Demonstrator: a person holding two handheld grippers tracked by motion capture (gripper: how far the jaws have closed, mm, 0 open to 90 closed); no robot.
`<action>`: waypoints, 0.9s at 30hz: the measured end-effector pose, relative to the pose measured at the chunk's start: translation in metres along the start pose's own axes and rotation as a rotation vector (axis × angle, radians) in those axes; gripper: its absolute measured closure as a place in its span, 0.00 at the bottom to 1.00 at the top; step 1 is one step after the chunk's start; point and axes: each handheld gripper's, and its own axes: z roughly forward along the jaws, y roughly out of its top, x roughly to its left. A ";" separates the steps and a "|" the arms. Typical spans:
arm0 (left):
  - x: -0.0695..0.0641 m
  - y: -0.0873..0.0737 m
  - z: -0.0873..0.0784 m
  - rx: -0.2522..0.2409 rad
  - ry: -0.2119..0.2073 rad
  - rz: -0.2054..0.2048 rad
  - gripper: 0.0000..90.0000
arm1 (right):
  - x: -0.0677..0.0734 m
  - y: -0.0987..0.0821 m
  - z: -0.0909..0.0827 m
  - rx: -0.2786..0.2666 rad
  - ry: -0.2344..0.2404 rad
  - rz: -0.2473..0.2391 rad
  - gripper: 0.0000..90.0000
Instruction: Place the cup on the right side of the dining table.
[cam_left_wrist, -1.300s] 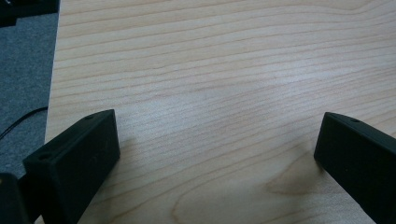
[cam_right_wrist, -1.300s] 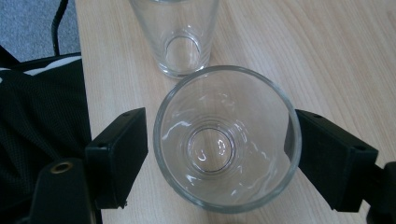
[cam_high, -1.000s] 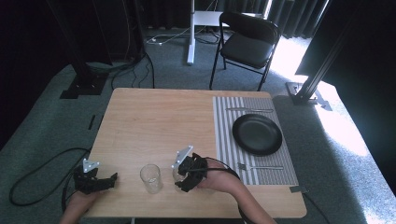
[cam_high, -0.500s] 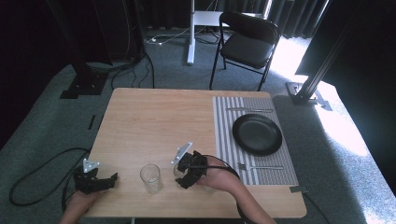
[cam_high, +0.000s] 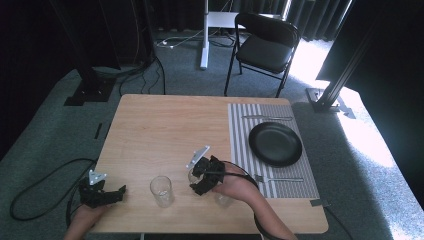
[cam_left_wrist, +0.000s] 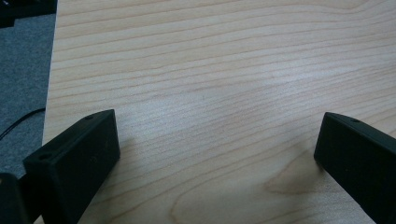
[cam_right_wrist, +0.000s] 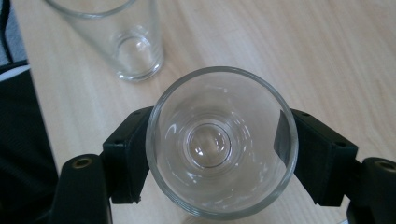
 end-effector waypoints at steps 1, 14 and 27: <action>0.000 0.000 0.000 -0.001 0.000 -0.001 0.00 | -0.002 0.000 0.000 0.001 -0.009 0.008 0.31; 0.000 0.000 0.000 -0.002 0.000 0.000 0.00 | -0.018 -0.002 0.000 0.011 -0.046 0.095 0.31; 0.000 0.000 0.000 -0.001 0.000 0.000 0.00 | -0.046 -0.011 -0.003 -0.001 -0.086 0.223 0.31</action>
